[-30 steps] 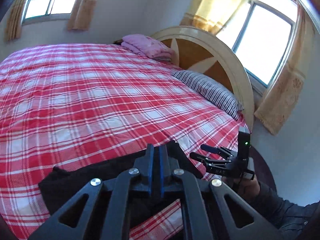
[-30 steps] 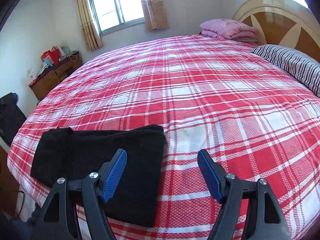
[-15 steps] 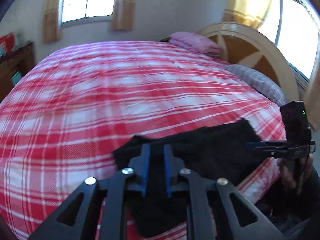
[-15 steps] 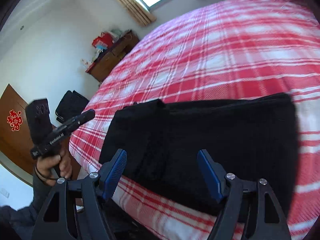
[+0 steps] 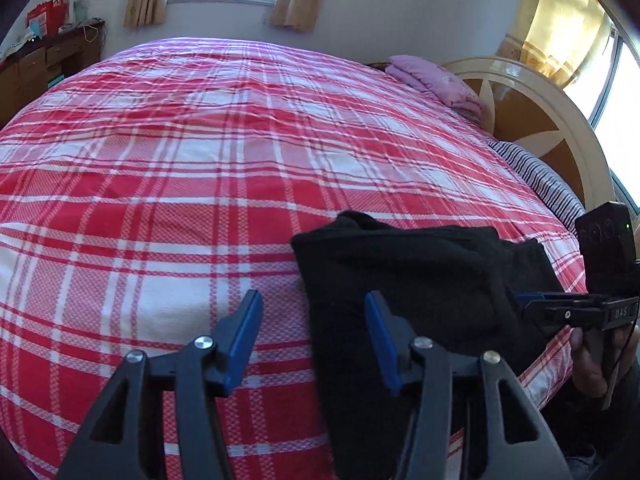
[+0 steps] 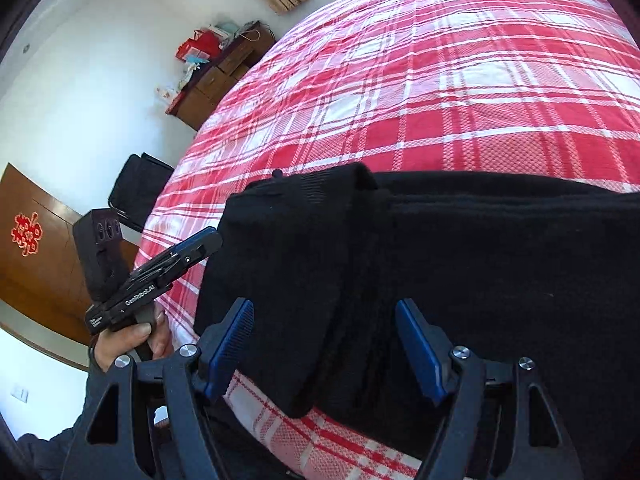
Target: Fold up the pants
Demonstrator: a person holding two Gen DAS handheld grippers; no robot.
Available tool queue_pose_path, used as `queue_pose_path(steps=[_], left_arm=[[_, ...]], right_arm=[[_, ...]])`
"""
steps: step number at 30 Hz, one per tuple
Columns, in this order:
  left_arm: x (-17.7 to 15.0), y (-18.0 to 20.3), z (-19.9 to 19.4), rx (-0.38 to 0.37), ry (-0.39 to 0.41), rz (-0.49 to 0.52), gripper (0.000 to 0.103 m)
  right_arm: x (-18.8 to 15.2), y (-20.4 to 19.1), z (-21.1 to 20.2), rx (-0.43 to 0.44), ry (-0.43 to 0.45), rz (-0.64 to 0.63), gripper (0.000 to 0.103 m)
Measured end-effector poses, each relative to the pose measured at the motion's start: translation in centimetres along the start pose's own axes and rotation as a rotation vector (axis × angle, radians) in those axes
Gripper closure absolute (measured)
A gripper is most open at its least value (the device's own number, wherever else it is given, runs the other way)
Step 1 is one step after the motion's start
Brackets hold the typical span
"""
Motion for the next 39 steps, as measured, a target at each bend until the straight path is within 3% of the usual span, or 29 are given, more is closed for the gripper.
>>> queue_pose_path(steps=[1, 2, 3, 5, 14, 17, 27, 36, 39], left_arm=[[-0.1, 0.1, 0.1, -0.001, -0.001, -0.002, 0.048], [-0.1, 0.1, 0.1, 0.000, -0.002, -0.003, 0.048], [-0.1, 0.0, 0.1, 0.000, -0.003, -0.006, 0.048], [-0.1, -0.3, 0.2, -0.003, -0.004, -0.017, 0.048], [0.3, 0.9, -0.6, -0.009, 0.021, 0.007, 0.048], [0.8, 1.9, -0.8, -0.011, 0.039, 0.026, 0.038], [1.7, 5.1, 1.0, -0.014, 0.029, 0.087, 0.037], [1.4, 8.6, 2.9, 0.007, 0.001, 0.178, 0.037], [1.2, 9.2, 3.6, 0.053, 0.003, 0.224, 0.029]], right_arm=[[0.2, -0.1, 0.4, -0.010, -0.001, -0.005, 0.034], [0.3, -0.3, 0.6, -0.030, 0.000, -0.017, 0.047], [0.4, -0.4, 0.7, -0.050, 0.003, -0.030, 0.066], [0.6, -0.8, 0.2, -0.069, 0.025, -0.056, 0.086], [1.0, -4.6, -6.6, -0.044, 0.164, -0.189, 0.088], [1.0, -4.5, -9.0, -0.061, 0.202, -0.201, 0.088], [-0.8, 4.1, -14.7, -0.184, 0.270, -0.041, 0.088], [-2.6, 10.3, -14.2, -0.206, 0.221, 0.096, 0.088], [-2.9, 11.8, -13.1, -0.207, 0.199, 0.126, 0.088]])
Point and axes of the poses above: each gripper's, at about its wrist camera, not at the fingertips, and z roughly the way its jaws point, y to its right, x to its top, the point moved 3 cm from there along z, roughly the way its jaws point, and after that the axes turned 1 degree about -z, right-handed, at the moved point
